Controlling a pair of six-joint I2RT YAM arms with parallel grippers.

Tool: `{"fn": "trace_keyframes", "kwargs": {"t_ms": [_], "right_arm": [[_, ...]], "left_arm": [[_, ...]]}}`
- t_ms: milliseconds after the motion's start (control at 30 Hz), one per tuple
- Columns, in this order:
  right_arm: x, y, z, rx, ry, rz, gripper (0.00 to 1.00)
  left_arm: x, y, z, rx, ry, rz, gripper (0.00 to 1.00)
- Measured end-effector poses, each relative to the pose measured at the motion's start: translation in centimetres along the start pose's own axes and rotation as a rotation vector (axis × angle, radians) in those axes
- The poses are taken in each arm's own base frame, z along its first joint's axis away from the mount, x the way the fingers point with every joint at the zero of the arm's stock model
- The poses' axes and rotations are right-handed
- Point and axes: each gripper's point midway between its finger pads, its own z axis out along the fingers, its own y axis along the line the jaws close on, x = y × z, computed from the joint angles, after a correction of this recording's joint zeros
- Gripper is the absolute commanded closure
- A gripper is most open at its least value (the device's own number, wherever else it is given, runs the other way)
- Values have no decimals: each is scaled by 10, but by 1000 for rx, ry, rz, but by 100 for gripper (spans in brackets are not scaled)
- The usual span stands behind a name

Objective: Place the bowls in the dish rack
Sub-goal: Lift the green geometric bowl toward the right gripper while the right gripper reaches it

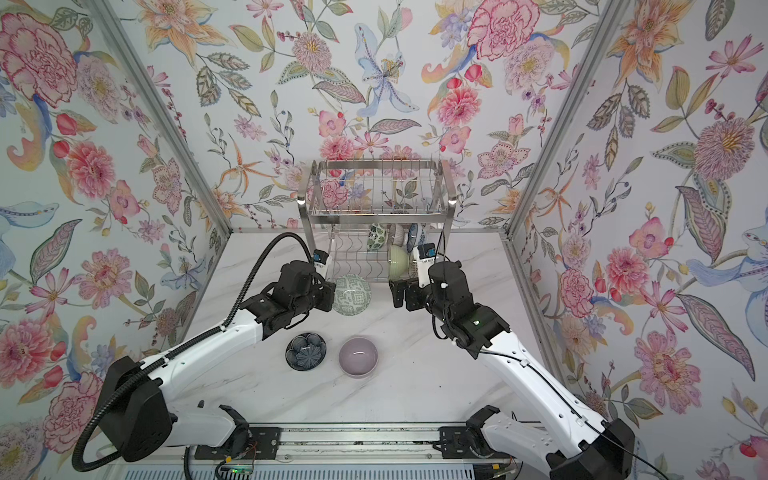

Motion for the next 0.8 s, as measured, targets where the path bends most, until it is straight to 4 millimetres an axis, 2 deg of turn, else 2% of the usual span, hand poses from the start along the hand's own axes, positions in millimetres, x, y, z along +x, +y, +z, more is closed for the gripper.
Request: {"fn": "trace_keyframes", "kwargs": {"t_ms": [167,300,400,600,800], "right_arm": [[3,29,10,-73,27,2,2],[2,53,21,-117,48,7,7],[-1,63,31,-132,53,22,13],[-3,73,50,-148,69,61,33],[-6,75,60,-139,77,90,62]], "left_arm": [[-19,3,-20,-6,-106,-25,100],[-32,6,-31,-15,-186,-51,100],[-37,5,-34,-16,-225,-61,100],[-47,-16,-39,28,-289,-55,100],[-53,-28,-42,59,-324,-51,100]]}}
